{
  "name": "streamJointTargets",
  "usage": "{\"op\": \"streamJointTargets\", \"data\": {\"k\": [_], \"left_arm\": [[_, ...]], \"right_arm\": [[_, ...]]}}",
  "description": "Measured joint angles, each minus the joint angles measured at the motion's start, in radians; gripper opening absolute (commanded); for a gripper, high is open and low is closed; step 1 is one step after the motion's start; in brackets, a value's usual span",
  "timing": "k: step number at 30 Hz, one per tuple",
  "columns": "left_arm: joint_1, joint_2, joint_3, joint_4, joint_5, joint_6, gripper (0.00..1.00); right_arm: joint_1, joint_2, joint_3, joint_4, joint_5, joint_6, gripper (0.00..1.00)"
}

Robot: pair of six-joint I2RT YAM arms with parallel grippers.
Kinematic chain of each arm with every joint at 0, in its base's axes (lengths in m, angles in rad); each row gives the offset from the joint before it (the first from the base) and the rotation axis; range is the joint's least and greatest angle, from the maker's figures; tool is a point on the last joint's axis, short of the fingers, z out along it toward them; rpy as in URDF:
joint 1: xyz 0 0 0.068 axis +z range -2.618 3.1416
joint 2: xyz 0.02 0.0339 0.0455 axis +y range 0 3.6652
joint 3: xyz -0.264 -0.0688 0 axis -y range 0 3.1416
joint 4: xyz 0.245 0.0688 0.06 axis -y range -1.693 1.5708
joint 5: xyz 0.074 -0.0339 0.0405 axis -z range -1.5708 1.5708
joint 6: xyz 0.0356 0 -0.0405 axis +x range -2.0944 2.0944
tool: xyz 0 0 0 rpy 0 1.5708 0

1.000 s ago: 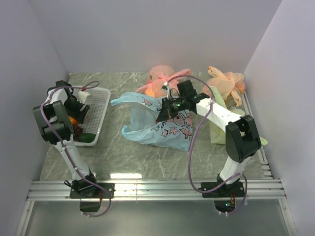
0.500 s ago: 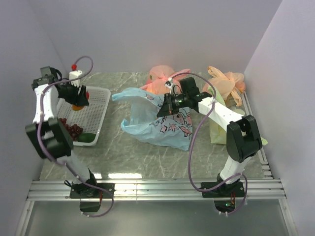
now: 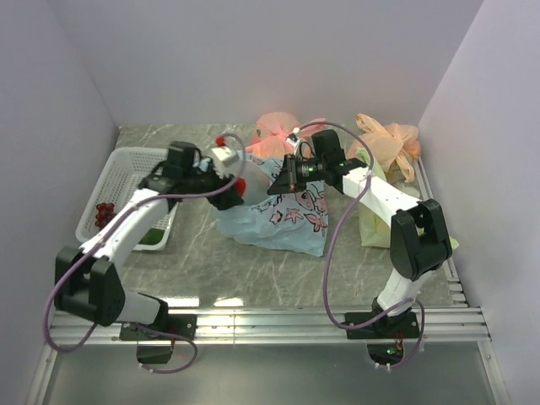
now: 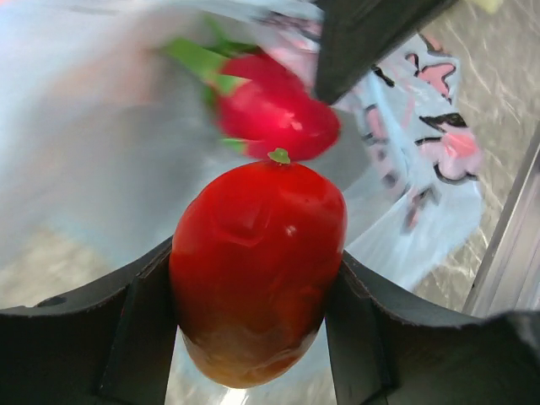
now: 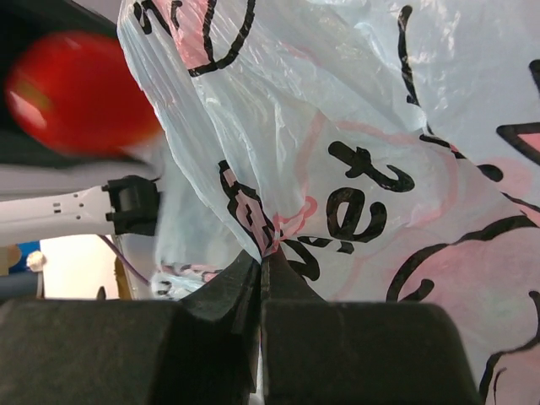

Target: Place the fake fruits into the plastic bag and tie a complex knot

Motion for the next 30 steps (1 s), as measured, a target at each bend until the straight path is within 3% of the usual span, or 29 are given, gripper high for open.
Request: {"op": "streamJointTargets", "data": {"k": [5,12,14,15,17,20,21,22,23,24,30], "left_arm": [[-0.135,0.094,-0.112,0.144,-0.06,-0.096,0.02],[-0.128,0.152,-0.148,0.329,-0.072,-0.29,0.01],[-0.142,0.177,-0.115,0.33,-0.037,-0.311,0.08],[-0.155,0.196,-0.099,0.33,-0.017,-0.311,0.2],[-0.185,0.229,-0.091,0.319,0.015,-0.301,0.3],[-0.23,0.263,-0.096,0.233,0.035,-0.243,0.59],[-0.242,0.266,-0.102,0.204,0.035,-0.218,0.74],[-0.25,0.265,-0.104,0.169,0.033,-0.19,0.8],[-0.255,0.262,-0.104,0.137,0.032,-0.163,0.95],[-0.256,0.256,-0.104,0.106,0.024,-0.133,0.99],[-0.197,0.12,-0.027,-0.031,-0.025,-0.073,0.99]], "right_arm": [[-0.002,-0.021,-0.03,0.029,-0.005,0.029,0.0],[-0.005,-0.06,-0.101,0.061,-0.008,0.051,0.0],[-0.005,-0.065,-0.115,0.069,-0.007,0.063,0.0],[-0.005,-0.066,-0.117,0.075,-0.007,0.069,0.0],[-0.008,-0.066,-0.122,0.09,-0.007,0.078,0.0],[-0.013,-0.07,-0.128,0.097,-0.005,0.079,0.0],[-0.014,-0.073,-0.133,0.094,-0.004,0.076,0.0],[-0.016,-0.079,-0.143,0.098,-0.004,0.071,0.0],[-0.018,-0.084,-0.156,0.095,-0.004,0.064,0.0],[-0.018,-0.09,-0.169,0.093,-0.003,0.056,0.0],[-0.008,-0.102,-0.22,0.055,-0.003,-0.03,0.0]]}}
